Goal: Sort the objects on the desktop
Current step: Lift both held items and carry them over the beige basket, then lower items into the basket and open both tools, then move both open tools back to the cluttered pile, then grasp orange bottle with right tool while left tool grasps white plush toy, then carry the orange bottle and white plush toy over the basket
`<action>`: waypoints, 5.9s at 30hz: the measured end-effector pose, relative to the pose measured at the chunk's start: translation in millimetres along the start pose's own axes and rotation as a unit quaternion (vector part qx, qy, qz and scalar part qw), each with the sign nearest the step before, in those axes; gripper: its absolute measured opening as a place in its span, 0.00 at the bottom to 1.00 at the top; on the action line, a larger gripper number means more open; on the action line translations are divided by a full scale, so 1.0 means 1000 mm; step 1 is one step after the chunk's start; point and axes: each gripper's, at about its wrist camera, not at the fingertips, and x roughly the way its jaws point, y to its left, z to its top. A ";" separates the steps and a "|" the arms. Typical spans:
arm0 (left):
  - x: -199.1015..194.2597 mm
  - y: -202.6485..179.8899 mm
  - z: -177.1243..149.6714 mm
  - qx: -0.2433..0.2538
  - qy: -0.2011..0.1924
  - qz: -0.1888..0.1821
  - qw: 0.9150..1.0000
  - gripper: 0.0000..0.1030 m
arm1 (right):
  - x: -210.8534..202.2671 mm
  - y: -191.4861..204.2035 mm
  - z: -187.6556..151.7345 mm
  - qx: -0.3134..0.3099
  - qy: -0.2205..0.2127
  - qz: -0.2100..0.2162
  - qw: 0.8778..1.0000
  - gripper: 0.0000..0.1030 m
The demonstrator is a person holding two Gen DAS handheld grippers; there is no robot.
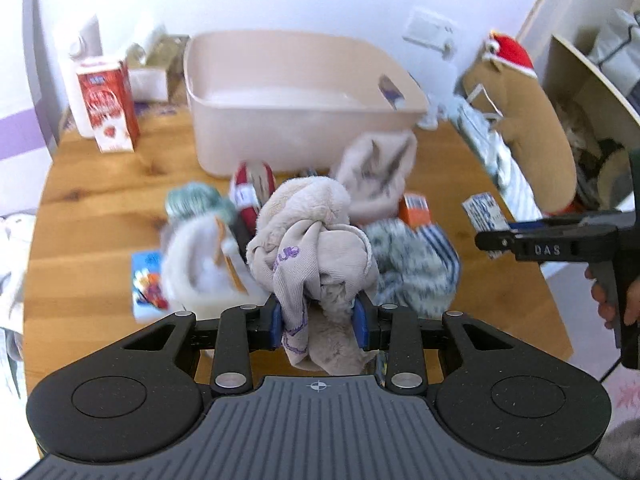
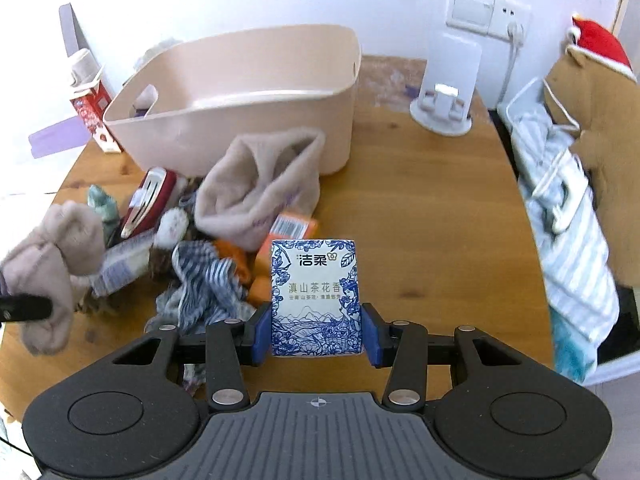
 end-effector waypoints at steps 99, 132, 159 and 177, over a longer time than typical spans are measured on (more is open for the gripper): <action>0.063 0.057 0.044 -0.135 0.046 0.232 0.962 0.80 | 0.055 0.036 0.050 0.024 0.005 -0.059 0.998 1.00; 0.074 0.047 0.023 -0.176 0.069 0.190 0.963 0.80 | 0.122 0.041 0.029 0.083 0.095 -0.068 0.990 1.00; 0.060 0.050 0.025 -0.187 0.036 0.175 0.966 0.11 | 0.079 0.043 0.020 0.091 0.045 -0.069 0.992 0.36; 0.024 0.043 0.044 -0.162 -0.017 0.166 0.973 0.11 | 0.026 0.048 0.032 0.095 -0.006 -0.067 0.993 0.35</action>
